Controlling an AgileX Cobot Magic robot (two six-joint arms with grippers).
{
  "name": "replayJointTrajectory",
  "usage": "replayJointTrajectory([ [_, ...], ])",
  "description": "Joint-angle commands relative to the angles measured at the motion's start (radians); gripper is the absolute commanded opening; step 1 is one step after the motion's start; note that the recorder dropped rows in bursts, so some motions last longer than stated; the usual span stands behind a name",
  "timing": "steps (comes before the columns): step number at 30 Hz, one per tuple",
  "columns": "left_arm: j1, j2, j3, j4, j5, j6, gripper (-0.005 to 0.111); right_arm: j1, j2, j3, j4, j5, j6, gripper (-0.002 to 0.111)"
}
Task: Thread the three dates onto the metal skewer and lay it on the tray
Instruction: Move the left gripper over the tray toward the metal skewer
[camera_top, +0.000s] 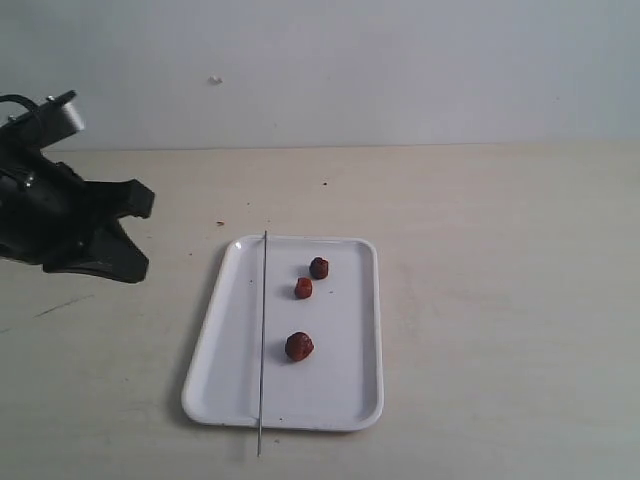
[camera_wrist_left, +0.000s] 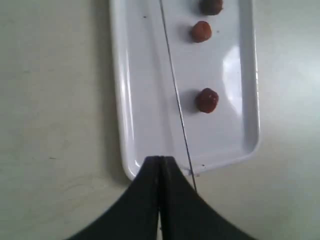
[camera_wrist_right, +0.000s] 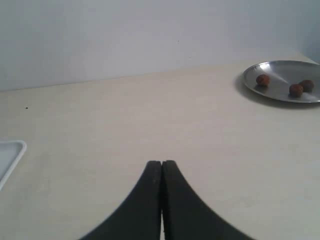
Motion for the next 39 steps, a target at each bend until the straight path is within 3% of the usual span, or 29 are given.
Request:
replayJointTrajectory([
  [1, -0.064, 0.0, -0.023, 0.042, -0.038, -0.014, 0.0, -0.005, -0.007, 0.004, 0.0, -0.006, 0.001, 0.0],
  [12, -0.069, 0.0, -0.03, 0.083, 0.009, -0.003, 0.0, -0.005, -0.007, 0.004, 0.0, -0.006, 0.001, 0.0],
  [18, -0.069, 0.0, -0.03, 0.003, -0.287, -0.003, 0.0, 0.019, -0.007, 0.004, 0.0, -0.006, 0.001, 0.0],
  [23, -0.069, 0.0, -0.033, 0.002, -0.383, -0.007, 0.0, 0.022, -0.007, 0.004, 0.0, -0.006, 0.001, 0.0],
  [28, -0.084, 0.078, -0.104, -0.007, -0.291, -0.168, 0.002, 0.022, -0.007, 0.004, 0.0, -0.006, 0.001, 0.0],
  [31, -0.136, 0.133, -0.157, 0.033, -0.246, -0.234, 0.012, 0.022, -0.007, 0.004, 0.0, -0.006, 0.001, 0.0],
  [34, -0.196, 0.184, -0.195, 0.162, -0.227, -0.391, 0.02, 0.022, -0.007, 0.004, 0.0, -0.006, 0.001, 0.0],
  [39, -0.264, 0.276, -0.287, 0.427, -0.052, -0.658, 0.02, 0.022, -0.007, 0.004, 0.0, -0.006, 0.001, 0.0],
])
